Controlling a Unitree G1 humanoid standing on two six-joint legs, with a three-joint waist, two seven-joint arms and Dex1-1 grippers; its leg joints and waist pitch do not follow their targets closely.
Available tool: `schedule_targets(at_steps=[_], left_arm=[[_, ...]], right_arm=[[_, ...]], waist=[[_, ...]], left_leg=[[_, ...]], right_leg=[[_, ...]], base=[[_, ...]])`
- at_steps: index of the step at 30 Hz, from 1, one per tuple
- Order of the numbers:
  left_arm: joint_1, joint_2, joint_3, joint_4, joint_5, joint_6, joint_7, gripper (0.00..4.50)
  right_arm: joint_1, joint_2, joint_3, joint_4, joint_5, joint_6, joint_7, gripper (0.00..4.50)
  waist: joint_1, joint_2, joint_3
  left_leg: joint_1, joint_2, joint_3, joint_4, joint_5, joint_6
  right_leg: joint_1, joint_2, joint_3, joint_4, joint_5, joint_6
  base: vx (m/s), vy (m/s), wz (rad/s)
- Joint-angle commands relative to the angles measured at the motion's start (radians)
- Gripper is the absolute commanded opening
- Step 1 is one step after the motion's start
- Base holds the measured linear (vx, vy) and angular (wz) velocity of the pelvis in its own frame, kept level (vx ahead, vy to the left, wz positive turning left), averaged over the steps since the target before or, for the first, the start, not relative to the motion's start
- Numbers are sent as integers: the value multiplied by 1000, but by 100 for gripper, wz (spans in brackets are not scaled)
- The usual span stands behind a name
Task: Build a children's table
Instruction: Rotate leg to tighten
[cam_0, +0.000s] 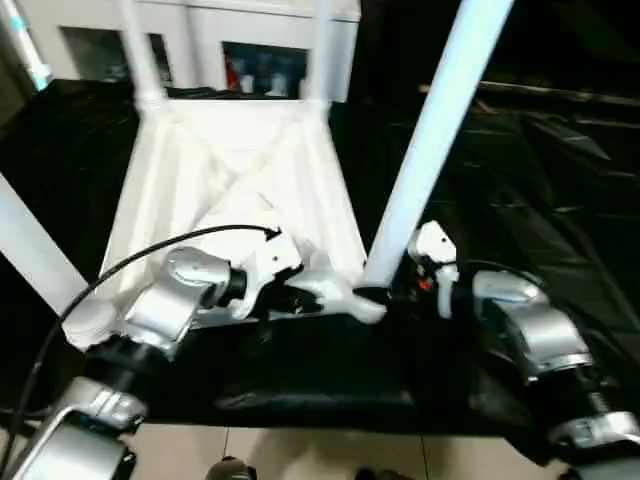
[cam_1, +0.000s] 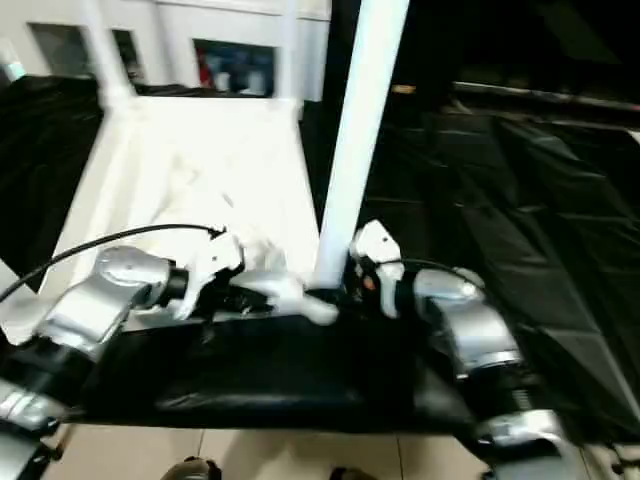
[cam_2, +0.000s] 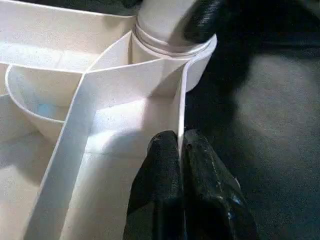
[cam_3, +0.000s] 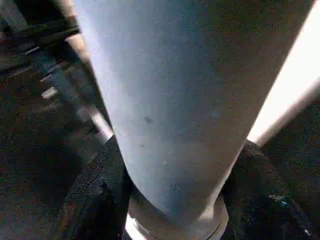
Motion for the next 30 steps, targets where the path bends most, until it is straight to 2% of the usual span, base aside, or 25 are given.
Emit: schedule_targets(at_steps=[1,2,3,4,6,7,8,9,10,11,13,16,17,18,19,22,23,27,29,30], left_arm=[[-18,-45,22,12,-26,-5,53,0],[-38,-71,34,44,-6,-1,127,0],[-38,-71,34,44,-6,-1,127,0],[-52,-93,46,68,5,3,189,0],[-82,-149,76,114,19,25,322,0],[-82,-149,76,114,19,25,322,0],[-95,-194,89,134,32,31,405,0],[-98,-208,90,140,37,29,427,0],[-100,-214,91,143,39,29,438,0],[-104,-230,92,152,44,25,465,0],[-104,-242,84,159,49,17,473,0],[-102,-248,79,160,48,8,466,0],[-97,-244,73,152,45,-6,442,0],[-95,-242,72,149,44,-12,433,0],[-90,-234,70,142,40,-16,413,0],[-77,-203,64,122,27,-34,346,0],[-74,-195,63,119,25,-44,332,0],[-63,-149,64,105,9,-35,259,0],[-61,-136,64,101,5,-33,236,0],[-53,-107,59,86,-6,-33,177,0]], right_arm=[[5,22,20,48,-30,16,-66,209],[3,60,18,72,-53,18,-154,208],[3,60,18,72,-53,18,-154,206],[1,94,13,85,-61,29,-220,206],[-17,184,-21,123,-66,39,-383,204],[-17,184,-21,123,-66,39,-383,204],[-54,260,-69,181,-64,36,-535,204],[-69,286,-84,203,-62,35,-585,204],[-74,294,-87,212,-64,32,-603,204],[-91,318,-92,239,-76,16,-655,204],[-102,333,-78,258,-93,-6,-672,204],[-110,344,-81,267,-101,-26,-671,204],[-118,345,-89,268,-100,-48,-650,204],[-121,345,-92,269,-99,-55,-642,238],[-125,337,-99,264,-81,-65,-609,258],[-136,297,-110,245,-39,-76,-501,280],[-139,282,-105,239,-38,-79,-475,306],[-118,176,-25,168,-45,-65,-262,319],[-111,151,-16,151,-43,-66,-206,319],[-101,112,-12,120,-30,-57,-128,319]], waist=[[-2,-10,-61],[-4,-10,-61],[-5,-9,-60],[-5,-10,-58],[-10,-7,-57],[-13,-8,-58],[-14,-4,-59],[-18,-2,-58],[-24,-3,-58],[-27,-1,-61],[-29,-2,-61],[-27,-3,-63],[-26,-8,-65],[-26,-5,-64],[-26,-6,-64],[-27,-7,-61],[-27,-7,-62],[-23,-8,-62],[-22,-9,-63],[-20,-10,-64]], left_leg=[[12,7,8,-69,-283,11],[11,5,6,-70,-290,8],[14,6,7,-70,-299,7],[15,4,5,-71,-318,6],[13,2,3,-73,-327,-6],[11,1,1,-73,-324,-10],[11,2,-1,-75,-326,-17],[12,1,0,-74,-331,-18],[11,0,-3,-76,-345,-24],[14,0,-2,-75,-351,-21],[12,0,-1,-74,-348,-12],[7,0,2,-72,-311,7],[4,-1,2,-71,-292,14],[5,0,4,-71,-285,19],[5,0,5,-70,-283,22],[3,0,4,-73,-295,35],[4,1,3,-72,-301,38],[4,4,5,-70,-271,49],[4,5,6,-69,-256,51],[5,4,6,-68,-250,53]], right_leg=[[51,-32,21,-72,-357,-166],[52,-32,21,-74,-384,-153],[48,-32,22,-77,-399,-148],[48,-32,21,-82,-439,-133],[43,-31,20,-87,-483,-112],[44,-31,19,-87,-487,-110],[44,-33,18,-87,-491,-105],[40,-32,19,-88,-485,-106],[39,-29,16,-87,-486,-107],[39,-28,16,-88,-467,-106],[40,-26,17,-86,-431,-109],[45,-24,19,-78,-351,-123],[50,-25,19,-74,-324,-130],[49,-25,19,-74,-310,-137],[49,-24,19,-73,-306,-139],[53,-25,18,-75,-326,-141],[53,-26,18,-77,-342,-139],[56,-27,19,-74,-316,-155],[55,-28,20,-71,-296,-171],[57,-28,19,-70,-291,-178]], base=[[0,0,0],[0,0,0],[0,0,0],[0,0,0],[0,0,0],[0,0,0],[0,0,0],[0,0,0],[0,0,0],[0,0,0],[0,0,0],[0,0,0],[0,0,0],[0,0,0],[0,0,0],[0,0,0],[0,0,0],[0,0,0],[0,0,0],[0,0,0]])
